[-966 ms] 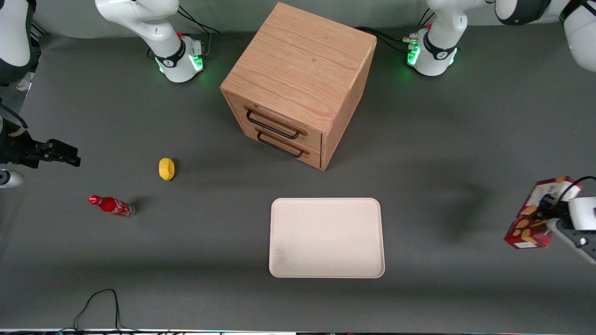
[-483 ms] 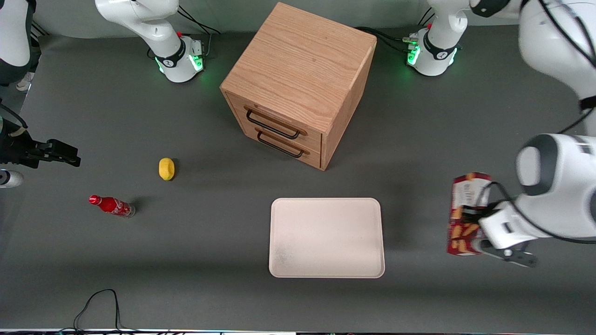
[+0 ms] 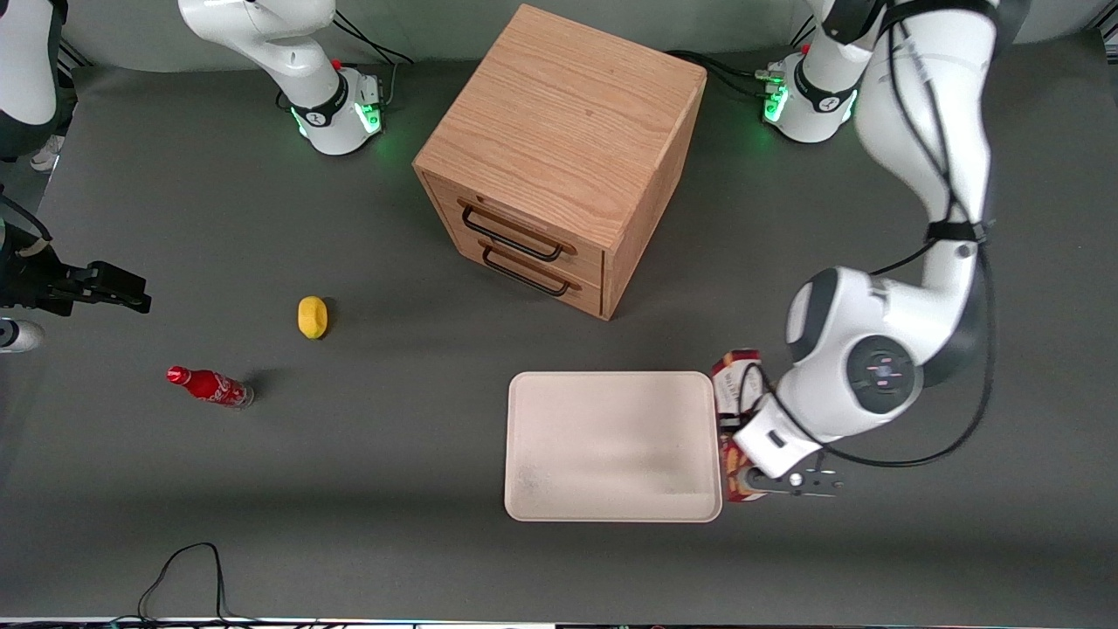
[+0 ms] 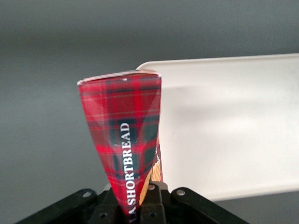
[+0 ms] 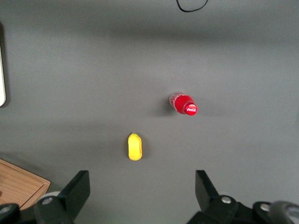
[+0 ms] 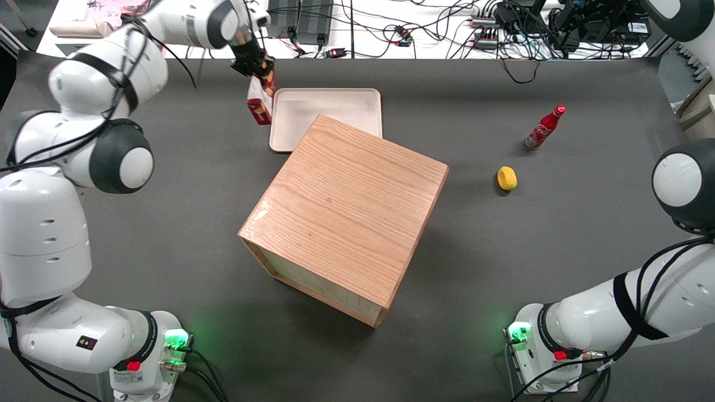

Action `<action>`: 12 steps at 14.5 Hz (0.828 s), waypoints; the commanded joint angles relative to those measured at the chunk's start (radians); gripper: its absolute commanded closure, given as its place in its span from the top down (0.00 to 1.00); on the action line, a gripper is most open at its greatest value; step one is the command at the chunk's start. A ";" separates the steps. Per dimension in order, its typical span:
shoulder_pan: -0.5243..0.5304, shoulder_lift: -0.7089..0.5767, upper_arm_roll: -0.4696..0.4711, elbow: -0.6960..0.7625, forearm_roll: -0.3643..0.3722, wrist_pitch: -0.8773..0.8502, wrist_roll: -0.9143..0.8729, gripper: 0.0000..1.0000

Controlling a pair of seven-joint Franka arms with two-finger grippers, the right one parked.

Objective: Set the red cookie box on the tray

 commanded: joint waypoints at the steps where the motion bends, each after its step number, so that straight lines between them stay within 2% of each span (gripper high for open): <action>1: -0.045 0.072 0.020 0.002 0.005 0.118 -0.116 0.00; 3: -0.071 0.115 0.025 0.001 0.015 0.178 -0.138 0.00; 6: -0.079 0.123 0.025 -0.010 0.061 0.169 -0.136 0.00; 9: -0.082 0.123 0.028 -0.013 0.064 0.166 -0.130 0.00; 10: -0.082 0.123 0.028 -0.013 0.067 0.167 -0.130 0.24; 11: -0.083 0.121 0.028 -0.021 0.078 0.177 -0.127 0.99; 12: -0.083 0.117 0.028 -0.031 0.081 0.178 -0.135 1.00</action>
